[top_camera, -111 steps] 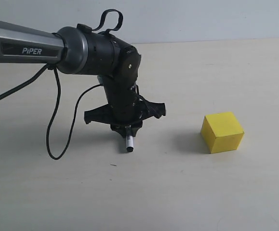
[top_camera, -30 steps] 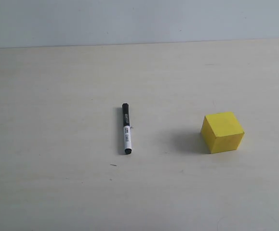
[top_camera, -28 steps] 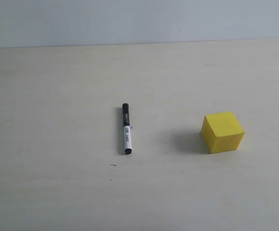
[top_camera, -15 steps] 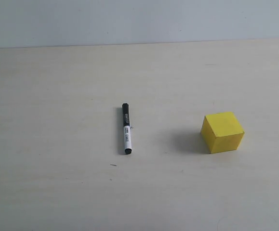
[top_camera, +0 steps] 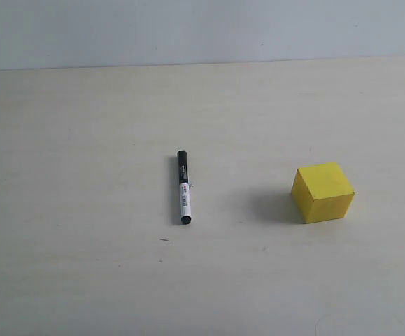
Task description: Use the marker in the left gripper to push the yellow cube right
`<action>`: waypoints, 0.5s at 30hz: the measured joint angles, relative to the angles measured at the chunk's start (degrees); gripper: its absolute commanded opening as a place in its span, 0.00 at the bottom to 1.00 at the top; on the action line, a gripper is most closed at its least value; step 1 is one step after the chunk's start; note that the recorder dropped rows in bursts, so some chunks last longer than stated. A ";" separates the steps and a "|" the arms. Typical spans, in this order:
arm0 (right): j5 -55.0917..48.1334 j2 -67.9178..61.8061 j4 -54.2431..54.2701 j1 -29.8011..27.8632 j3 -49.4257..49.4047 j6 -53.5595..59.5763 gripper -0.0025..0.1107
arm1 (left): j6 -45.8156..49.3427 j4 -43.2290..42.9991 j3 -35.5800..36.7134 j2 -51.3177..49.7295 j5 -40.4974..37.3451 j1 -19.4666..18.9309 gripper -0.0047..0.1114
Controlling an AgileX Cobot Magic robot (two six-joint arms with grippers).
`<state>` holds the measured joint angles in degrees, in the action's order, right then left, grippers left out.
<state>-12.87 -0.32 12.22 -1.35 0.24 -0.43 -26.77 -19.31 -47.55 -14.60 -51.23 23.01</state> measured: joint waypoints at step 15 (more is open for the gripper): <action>0.00 0.00 0.00 0.00 0.00 0.00 0.02 | 0.13 -2.75 0.00 12.98 6.01 -14.94 0.04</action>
<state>-12.87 -0.32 12.22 -1.35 0.24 -0.43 -26.64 -22.06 -47.55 -1.62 -45.22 8.07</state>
